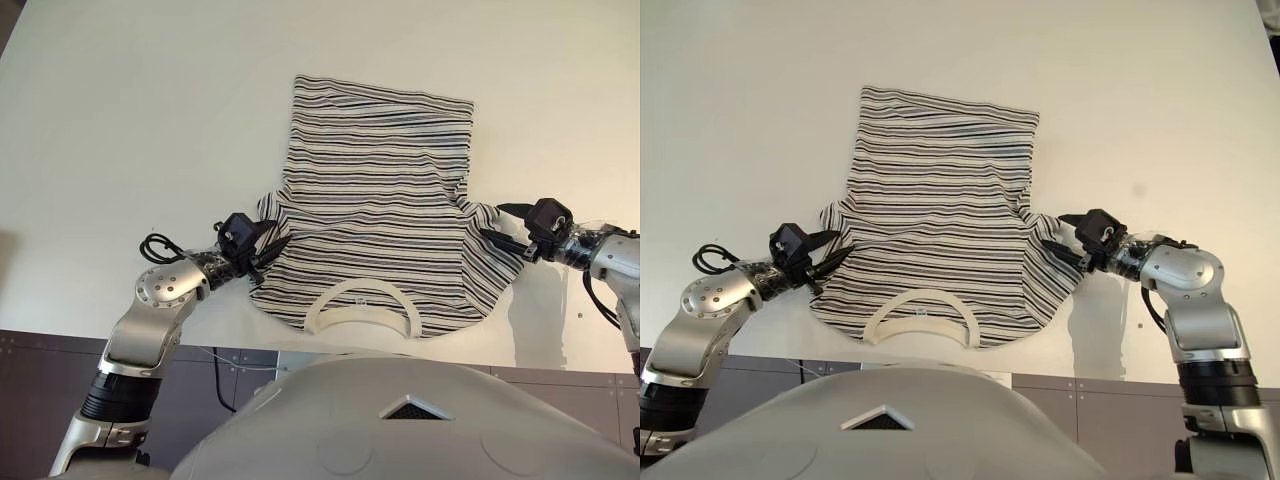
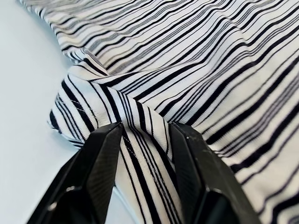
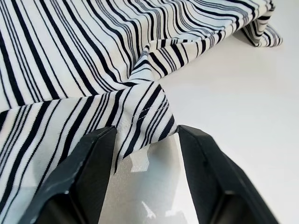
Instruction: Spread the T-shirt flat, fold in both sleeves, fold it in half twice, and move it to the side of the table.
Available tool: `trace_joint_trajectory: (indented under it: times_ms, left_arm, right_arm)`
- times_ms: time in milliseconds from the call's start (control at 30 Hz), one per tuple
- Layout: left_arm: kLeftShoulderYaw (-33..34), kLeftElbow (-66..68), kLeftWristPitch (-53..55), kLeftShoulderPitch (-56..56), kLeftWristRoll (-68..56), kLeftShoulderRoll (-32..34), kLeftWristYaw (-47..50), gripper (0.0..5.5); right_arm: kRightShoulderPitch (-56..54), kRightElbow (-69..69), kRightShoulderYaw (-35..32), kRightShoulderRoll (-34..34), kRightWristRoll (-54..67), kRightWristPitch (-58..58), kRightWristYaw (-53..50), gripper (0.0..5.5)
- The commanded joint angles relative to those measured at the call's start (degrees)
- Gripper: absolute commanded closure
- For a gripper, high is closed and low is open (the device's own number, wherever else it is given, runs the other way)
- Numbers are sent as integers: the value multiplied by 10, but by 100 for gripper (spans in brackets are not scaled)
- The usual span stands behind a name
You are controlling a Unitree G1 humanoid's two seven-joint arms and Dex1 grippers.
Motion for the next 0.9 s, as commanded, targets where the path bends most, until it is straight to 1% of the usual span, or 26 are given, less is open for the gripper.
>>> trace_joint_trajectory:
  times_ms: [33, 167, 300, 400, 500, 567, 600, 667, 733, 767, 800, 867, 900]
  left_arm:
    - [8, 57, -4, 34, 29, 19, -8, 363]
    - [50, 71, -18, 42, -13, 22, -46, 363]
    - [54, 111, -43, 25, 2, 25, -66, 363]
    - [61, 95, -67, 37, -3, 27, -82, 363]
    - [87, 83, -88, 45, -18, 24, -90, 363]
    - [110, 70, -81, 28, -50, 22, -106, 363]
    - [120, 48, -71, 24, -74, 25, -121, 363]
    - [139, 1, -45, 15, -106, 40, -140, 363]
    - [161, -17, -34, 6, -114, 53, -146, 363]
    - [161, -15, -30, -13, -111, 56, -147, 363]
    - [154, -16, -24, -35, -107, 56, -146, 363]
    - [120, -31, -12, -67, -95, 47, -145, 363]
    - [92, -38, -15, -69, -78, 43, -149, 363]
  right_arm:
    - [11, 70, 26, -28, -85, -45, -25, 308]
    - [-18, 148, 56, -35, -171, -86, -82, 308]
    - [-37, 171, 73, -28, -189, -99, -101, 308]
    - [-8, 139, 73, -41, -159, -105, -70, 308]
    - [19, 122, 59, -60, -137, -109, -56, 308]
    - [23, 87, 39, -58, -70, -98, -24, 308]
    - [9, 61, 18, -48, -17, -72, -12, 308]
    - [-57, 16, -41, -26, 112, 4, 2, 308]
    - [-117, -9, -68, -13, 207, 69, 35, 308]
    - [-155, 9, -58, 3, 208, 86, 34, 308]
    - [-199, 49, -35, 24, 181, 91, 22, 308]
    - [-313, 199, 24, 82, 69, 67, -62, 308]
    - [-368, 285, 46, 117, 27, 54, -104, 308]
